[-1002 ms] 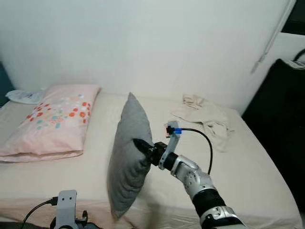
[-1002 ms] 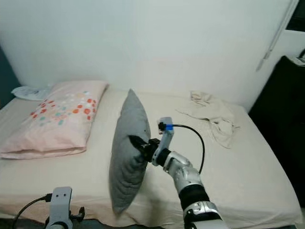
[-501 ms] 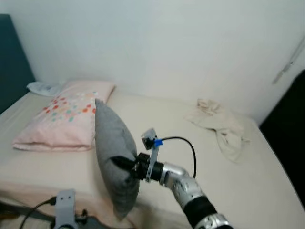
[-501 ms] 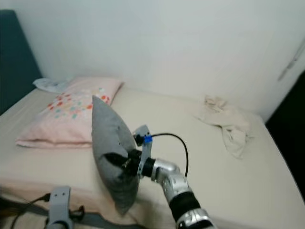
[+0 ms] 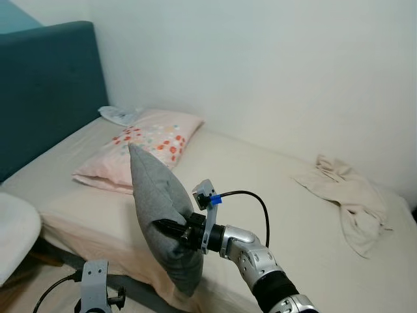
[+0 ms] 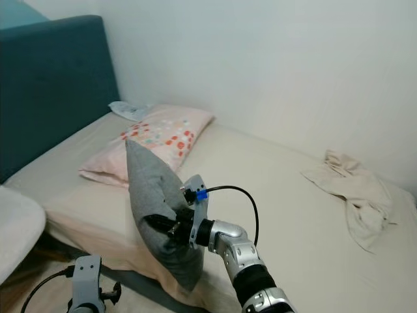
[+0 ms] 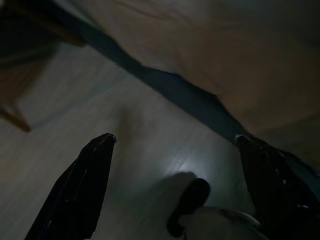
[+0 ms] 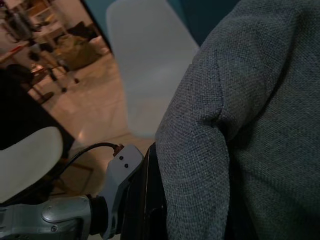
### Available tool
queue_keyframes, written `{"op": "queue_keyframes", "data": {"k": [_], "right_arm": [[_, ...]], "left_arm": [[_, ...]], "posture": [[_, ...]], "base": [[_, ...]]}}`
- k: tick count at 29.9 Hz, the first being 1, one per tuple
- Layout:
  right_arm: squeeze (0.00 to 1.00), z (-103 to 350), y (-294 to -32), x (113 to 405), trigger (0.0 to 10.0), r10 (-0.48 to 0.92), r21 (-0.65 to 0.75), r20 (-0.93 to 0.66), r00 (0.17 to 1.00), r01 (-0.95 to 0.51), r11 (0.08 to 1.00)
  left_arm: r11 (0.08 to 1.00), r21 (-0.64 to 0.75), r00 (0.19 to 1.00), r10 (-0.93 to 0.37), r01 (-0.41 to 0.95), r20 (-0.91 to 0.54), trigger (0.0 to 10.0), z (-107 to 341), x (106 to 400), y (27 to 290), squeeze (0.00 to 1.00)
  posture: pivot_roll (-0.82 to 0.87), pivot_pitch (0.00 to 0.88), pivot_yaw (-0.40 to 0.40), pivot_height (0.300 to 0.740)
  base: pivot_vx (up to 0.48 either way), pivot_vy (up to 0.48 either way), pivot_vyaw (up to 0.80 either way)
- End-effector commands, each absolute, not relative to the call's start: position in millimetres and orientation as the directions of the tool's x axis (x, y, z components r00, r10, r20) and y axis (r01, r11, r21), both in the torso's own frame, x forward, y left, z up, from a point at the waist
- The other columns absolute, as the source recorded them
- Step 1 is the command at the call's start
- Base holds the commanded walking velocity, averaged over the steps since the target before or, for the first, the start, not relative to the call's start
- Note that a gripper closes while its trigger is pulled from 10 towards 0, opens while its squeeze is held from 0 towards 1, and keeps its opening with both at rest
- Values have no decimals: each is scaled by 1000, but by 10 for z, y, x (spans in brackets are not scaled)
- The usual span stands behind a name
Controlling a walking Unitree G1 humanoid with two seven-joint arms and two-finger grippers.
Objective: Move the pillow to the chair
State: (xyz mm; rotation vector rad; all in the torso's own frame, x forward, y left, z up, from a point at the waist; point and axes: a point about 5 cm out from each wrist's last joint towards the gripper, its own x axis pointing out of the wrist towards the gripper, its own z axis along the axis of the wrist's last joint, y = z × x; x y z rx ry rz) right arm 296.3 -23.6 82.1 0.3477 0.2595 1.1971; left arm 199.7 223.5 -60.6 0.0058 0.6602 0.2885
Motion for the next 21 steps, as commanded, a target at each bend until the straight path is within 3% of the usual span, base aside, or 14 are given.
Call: {"op": "queue_keyframes", "data": {"k": [1,12,21], "right_arm": [[0,957,-204,2987,10000,943,362,56,328,-887,287],[0,1250,-200,3124,10000,903,358,203,378,-887,290],[0,1374,-116,3151,10000,905,335,236,354,-904,266]], "left_arm": [[961,102,741,263,-257,-618,10000,-627,1973,2227,0],[961,97,758,266,-261,-595,10000,-582,2040,2239,0],[960,90,778,268,-264,-569,10000,-527,2131,2223,0]], "posture": [[189,0,-121,740],[188,0,-118,740],[193,0,-118,740]], "base": [[0,0,719],[0,0,720],[0,0,719]]}}
